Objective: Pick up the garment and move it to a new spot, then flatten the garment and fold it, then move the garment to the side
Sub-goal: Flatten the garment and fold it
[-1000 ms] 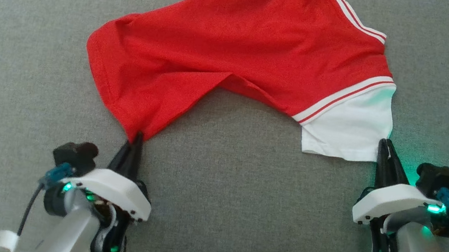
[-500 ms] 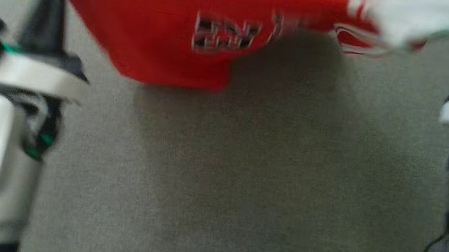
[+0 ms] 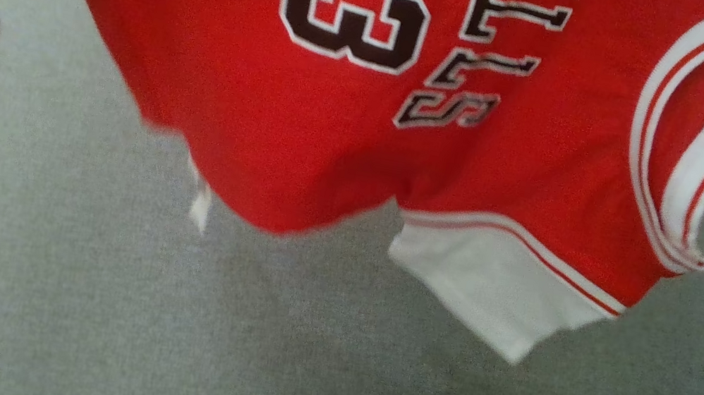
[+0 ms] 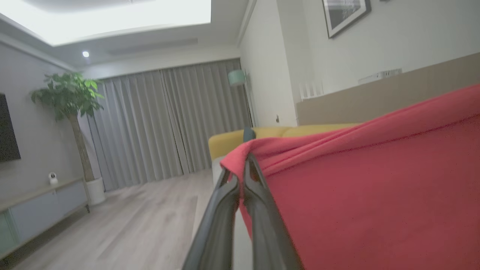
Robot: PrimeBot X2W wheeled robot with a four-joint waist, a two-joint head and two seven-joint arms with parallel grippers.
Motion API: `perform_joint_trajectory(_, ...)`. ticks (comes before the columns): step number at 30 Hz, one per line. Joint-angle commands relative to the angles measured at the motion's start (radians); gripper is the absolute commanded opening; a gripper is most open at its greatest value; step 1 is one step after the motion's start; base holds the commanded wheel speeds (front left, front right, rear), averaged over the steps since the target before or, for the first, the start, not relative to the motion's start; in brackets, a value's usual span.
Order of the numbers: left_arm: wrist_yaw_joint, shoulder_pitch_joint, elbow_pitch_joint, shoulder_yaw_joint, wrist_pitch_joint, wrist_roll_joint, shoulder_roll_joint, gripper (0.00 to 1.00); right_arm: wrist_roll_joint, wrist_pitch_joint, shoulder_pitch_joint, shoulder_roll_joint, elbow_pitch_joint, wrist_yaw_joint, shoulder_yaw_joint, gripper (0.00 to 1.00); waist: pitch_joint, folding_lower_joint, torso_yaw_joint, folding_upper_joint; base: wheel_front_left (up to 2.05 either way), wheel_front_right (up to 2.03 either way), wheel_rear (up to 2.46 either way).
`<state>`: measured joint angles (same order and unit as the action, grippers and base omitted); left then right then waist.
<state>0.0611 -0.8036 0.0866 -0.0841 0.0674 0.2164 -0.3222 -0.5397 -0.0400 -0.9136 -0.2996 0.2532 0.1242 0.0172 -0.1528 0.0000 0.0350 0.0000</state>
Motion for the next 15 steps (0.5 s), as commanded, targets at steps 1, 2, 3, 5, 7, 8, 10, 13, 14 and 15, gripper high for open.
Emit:
perform_joint_trajectory(1, -0.015, -0.049, 0.009, 0.031, 0.018, 0.012, -0.024, 0.00, 0.022, 0.013, -0.056, 0.002, 0.016, 0.007, -0.002, 0.00, -0.050, 0.0000, -0.005, 0.0000, 0.00, 0.00, 0.00)
perform_joint_trajectory(2, -0.018, -0.064, 0.039, 0.023, 0.028, 0.011, -0.016, 0.00, 0.034, 0.015, -0.085, 0.009, 0.056, 0.007, 0.001, 0.00, -0.071, 0.0000, -0.007, 0.0000, 0.00, 0.00, 0.00)
perform_joint_trajectory(3, -0.027, -0.082, 0.073, 0.017, 0.026, 0.010, -0.004, 0.00, 0.057, 0.011, -0.117, 0.010, 0.096, 0.007, -0.005, 0.00, -0.090, 0.0000, -0.008, 0.0000, 0.00, 0.00, 0.00)
perform_joint_trajectory(5, -0.049, -0.132, 0.147, 0.009, 0.004, -0.006, 0.014, 0.00, 0.093, -0.014, -0.186, 0.021, 0.177, 0.007, 0.000, 0.00, -0.128, 0.0000, -0.012, 0.0000, 0.00, 0.00, 0.00)
perform_joint_trajectory(7, -0.080, -0.198, 0.211, 0.016, -0.064, -0.019, 0.032, 0.00, 0.120, -0.068, -0.262, 0.038, 0.247, 0.007, 0.028, 0.00, -0.157, 0.0000, -0.012, 0.0000, 0.00, 0.00, 0.00)
perform_joint_trajectory(8, -0.096, -0.232, 0.235, 0.018, -0.111, -0.031, 0.038, 0.00, 0.131, -0.102, -0.300, 0.046, 0.275, 0.007, 0.045, 0.00, -0.168, 0.0000, -0.011, 0.0000, 0.00, 0.00, 0.00)
perform_joint_trajectory(10, -0.119, -0.286, 0.276, 0.018, -0.199, -0.044, 0.057, 0.00, 0.149, -0.165, -0.363, 0.056, 0.317, 0.007, 0.072, 0.00, -0.175, 0.0000, -0.011, 0.0000, 0.00, 0.00, 0.00)
perform_joint_trajectory(13, -0.134, -0.320, 0.307, 0.021, -0.261, -0.046, 0.072, 0.00, 0.161, -0.195, -0.404, 0.057, 0.350, 0.007, 0.092, 0.00, -0.176, 0.0000, -0.011, 0.0000, 0.00, 0.00, 0.00)
perform_joint_trajectory(14, -0.136, -0.325, 0.326, 0.025, -0.276, -0.039, 0.081, 0.00, 0.161, -0.201, -0.411, 0.057, 0.369, 0.007, 0.094, 0.00, -0.173, 0.0000, -0.010, 0.0000, 0.00, 0.00, 0.00)
perform_joint_trajectory(15, -0.134, -0.319, 0.349, 0.024, -0.284, -0.034, 0.086, 0.00, 0.161, -0.206, -0.408, 0.057, 0.387, 0.007, 0.093, 0.00, -0.169, 0.0000, -0.008, 0.0000, 0.00, 0.00, 0.00)
